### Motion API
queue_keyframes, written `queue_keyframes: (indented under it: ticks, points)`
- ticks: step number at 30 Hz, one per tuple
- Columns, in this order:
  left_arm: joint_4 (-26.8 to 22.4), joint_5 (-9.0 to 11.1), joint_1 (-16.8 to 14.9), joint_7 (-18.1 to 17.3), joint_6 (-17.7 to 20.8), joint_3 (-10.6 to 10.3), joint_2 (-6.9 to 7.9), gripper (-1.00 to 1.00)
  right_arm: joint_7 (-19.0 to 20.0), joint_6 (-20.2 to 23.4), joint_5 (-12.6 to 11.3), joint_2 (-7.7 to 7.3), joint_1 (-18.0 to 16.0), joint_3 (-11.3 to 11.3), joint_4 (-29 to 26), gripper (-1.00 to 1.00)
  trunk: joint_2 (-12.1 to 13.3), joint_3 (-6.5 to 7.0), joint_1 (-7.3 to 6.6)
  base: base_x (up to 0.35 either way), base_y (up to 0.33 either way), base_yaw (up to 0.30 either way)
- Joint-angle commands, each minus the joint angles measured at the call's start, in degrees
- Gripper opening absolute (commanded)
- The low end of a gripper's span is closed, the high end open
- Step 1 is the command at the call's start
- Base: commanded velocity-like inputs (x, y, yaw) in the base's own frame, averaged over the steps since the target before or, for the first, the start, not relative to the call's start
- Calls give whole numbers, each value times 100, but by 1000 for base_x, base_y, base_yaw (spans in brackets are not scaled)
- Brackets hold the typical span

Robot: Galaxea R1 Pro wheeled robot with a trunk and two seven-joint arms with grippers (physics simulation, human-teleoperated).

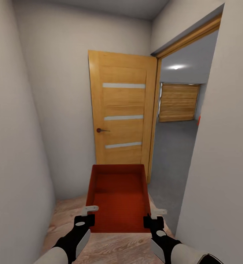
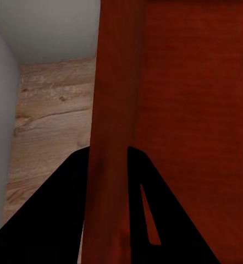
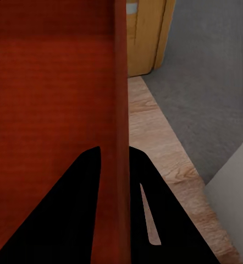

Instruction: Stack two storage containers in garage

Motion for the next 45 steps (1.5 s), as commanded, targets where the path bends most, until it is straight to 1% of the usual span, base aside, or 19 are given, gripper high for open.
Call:
queue_keyframes:
  ticks: [1,25,45]
  points:
    - [-20,76,-2,55,35,-70,20,-100,5,9,34,-25,-5,-81,-7,-100,-6,-9,4,259,232,-241]
    - [-20,82,-2,55,35,-70,20,-100,4,9,34,-24,-5,-81,-7,-100,-6,-9,4,277,230,-243]
    - [-20,91,-2,55,35,-70,20,-100,4,9,34,-17,-5,-81,-7,-100,-6,-9,4,265,230,-283]
